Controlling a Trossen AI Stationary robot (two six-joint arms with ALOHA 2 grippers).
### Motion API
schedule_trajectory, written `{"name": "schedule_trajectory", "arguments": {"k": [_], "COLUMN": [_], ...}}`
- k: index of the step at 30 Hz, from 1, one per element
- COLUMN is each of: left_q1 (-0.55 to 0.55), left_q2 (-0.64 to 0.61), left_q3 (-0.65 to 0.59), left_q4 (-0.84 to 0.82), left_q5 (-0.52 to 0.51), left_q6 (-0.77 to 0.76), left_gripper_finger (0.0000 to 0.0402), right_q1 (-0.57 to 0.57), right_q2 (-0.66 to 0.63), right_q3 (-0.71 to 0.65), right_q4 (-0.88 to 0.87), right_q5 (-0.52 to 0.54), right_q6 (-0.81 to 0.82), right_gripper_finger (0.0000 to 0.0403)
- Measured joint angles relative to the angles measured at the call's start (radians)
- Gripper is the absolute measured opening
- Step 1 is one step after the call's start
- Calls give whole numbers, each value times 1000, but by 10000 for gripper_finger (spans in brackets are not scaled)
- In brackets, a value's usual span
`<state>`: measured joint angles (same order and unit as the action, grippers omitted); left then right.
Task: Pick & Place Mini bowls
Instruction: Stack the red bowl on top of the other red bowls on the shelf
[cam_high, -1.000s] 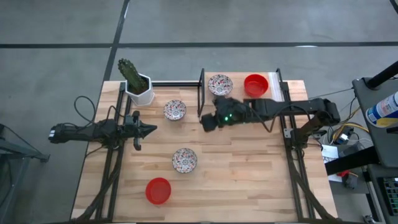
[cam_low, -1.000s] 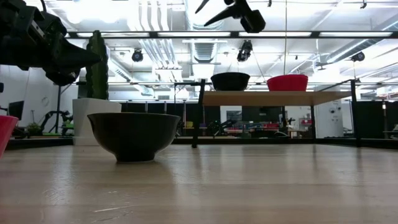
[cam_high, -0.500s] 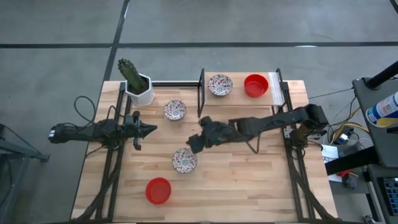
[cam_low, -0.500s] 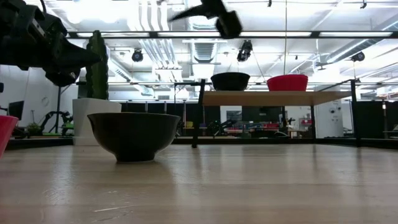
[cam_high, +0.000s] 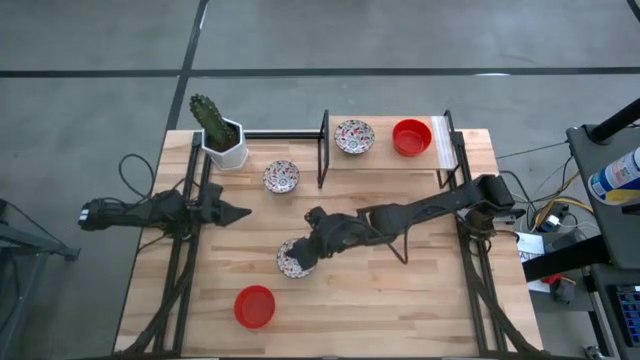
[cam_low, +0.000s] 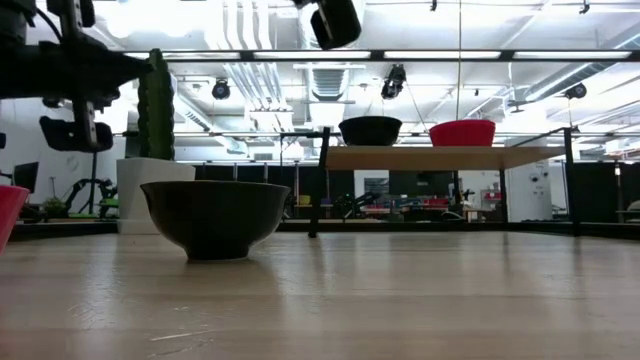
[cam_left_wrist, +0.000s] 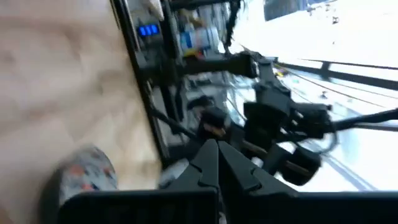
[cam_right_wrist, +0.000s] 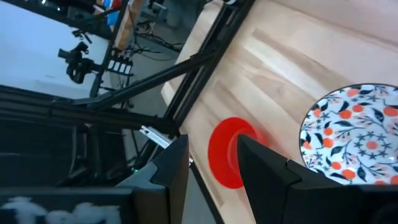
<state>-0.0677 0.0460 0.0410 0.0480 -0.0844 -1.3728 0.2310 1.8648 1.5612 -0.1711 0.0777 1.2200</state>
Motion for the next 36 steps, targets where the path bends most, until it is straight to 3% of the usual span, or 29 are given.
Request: {"name": "schedule_trajectory", "arguments": {"k": [5, 13, 17, 23, 27, 36], "left_q1": [-1, -24, -36, -36, -37, -36], "left_q2": [1, 1, 0, 44, 103, 320], "left_q3": [1, 38, 132, 260, 362, 623], "left_q4": [37, 421, 458, 436, 190, -770], "left_q5": [116, 334, 360, 373, 461, 432], "left_q6": [-88, 52, 153, 133, 180, 410], "left_gripper_finger": [0, 0, 0, 0, 0, 0], "right_q1": [-4, -2, -2, -5, -9, -8], "right_q2": [-2, -3, -3, -3, -3, -4], "right_q3": [2, 4, 4, 3, 3, 9], "right_q4": [-8, -8, -7, -10, -11, -9], "right_q5": [1, 1, 0, 0, 0, 1], "right_q6": [-14, -17, -19, -41, -54, -80], "right_gripper_finger": [132, 132, 132, 132, 132, 132]}}
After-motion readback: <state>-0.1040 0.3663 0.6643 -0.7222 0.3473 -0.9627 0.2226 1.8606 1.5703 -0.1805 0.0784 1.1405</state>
